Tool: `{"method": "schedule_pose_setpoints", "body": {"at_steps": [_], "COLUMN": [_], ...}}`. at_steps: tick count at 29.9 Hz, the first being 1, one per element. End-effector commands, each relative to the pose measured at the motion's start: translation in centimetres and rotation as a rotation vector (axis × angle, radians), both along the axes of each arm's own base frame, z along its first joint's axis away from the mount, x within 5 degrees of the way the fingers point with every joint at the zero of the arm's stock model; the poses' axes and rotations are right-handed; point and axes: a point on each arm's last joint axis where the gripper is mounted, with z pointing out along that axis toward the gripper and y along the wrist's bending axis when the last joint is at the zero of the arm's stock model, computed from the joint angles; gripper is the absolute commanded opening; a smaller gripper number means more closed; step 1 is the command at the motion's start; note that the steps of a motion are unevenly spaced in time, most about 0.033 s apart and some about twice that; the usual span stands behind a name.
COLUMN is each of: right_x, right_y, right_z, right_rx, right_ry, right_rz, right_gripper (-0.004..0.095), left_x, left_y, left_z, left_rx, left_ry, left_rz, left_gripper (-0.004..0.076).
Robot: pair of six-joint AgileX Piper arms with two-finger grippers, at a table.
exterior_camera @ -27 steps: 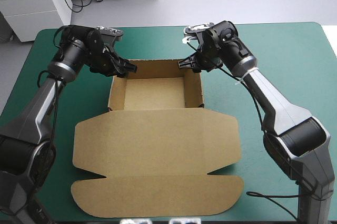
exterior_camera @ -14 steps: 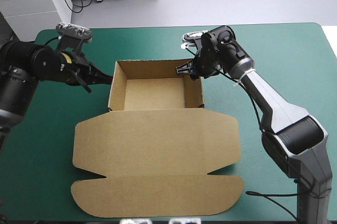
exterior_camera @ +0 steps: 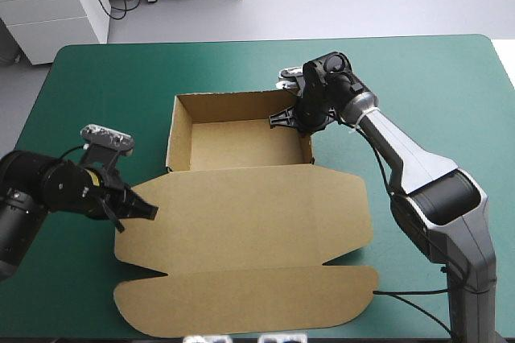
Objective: Fold the box
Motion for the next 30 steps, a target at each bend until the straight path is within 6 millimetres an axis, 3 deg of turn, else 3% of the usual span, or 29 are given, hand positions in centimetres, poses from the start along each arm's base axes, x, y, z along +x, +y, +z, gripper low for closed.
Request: {"method": "schedule_pose_setpoints", "body": {"at_steps": [1,7,13,18,23,30], "right_x": [-0.5,0.2,0.3,-0.3,-1.3,-2.7], "right_y": [-1.3,-5.7,-13.1,-19.2,-25.4,-32.8], "right_z": [3.7,6.3,10.0,11.9,11.9,9.3], "right_rx": [0.029,0.053,0.062,0.019,-0.062,-0.135], "right_ry": [-0.076,-0.136,-0.225,-0.286,-0.284,-0.190], "right_rz": [-0.024,-0.121,-0.271,-0.364,-0.490,-0.611], "right_gripper": [-0.0019,-0.0019,-0.0019,-0.0019,-0.0019,-0.0019], "left_x": [-1.5,-3.5,-5.4,-6.6,-7.5,-7.8], "left_y": [0.2,0.8,1.4,1.7,2.0,2.1], "left_z": [-0.6,-3.5,-5.0,-5.1,-4.6,-4.4], "left_rx": [-0.029,-0.033,-0.038,-0.047,-0.058,-0.062], "left_ry": [-0.047,-0.018,-0.034,-0.064,-0.100,-0.117], "left_rz": [-0.005,0.021,0.021,0.021,0.020,0.022], "left_gripper": [-0.0008,-0.0008,-0.0008,-0.0008,-0.0008,-0.0008]}}
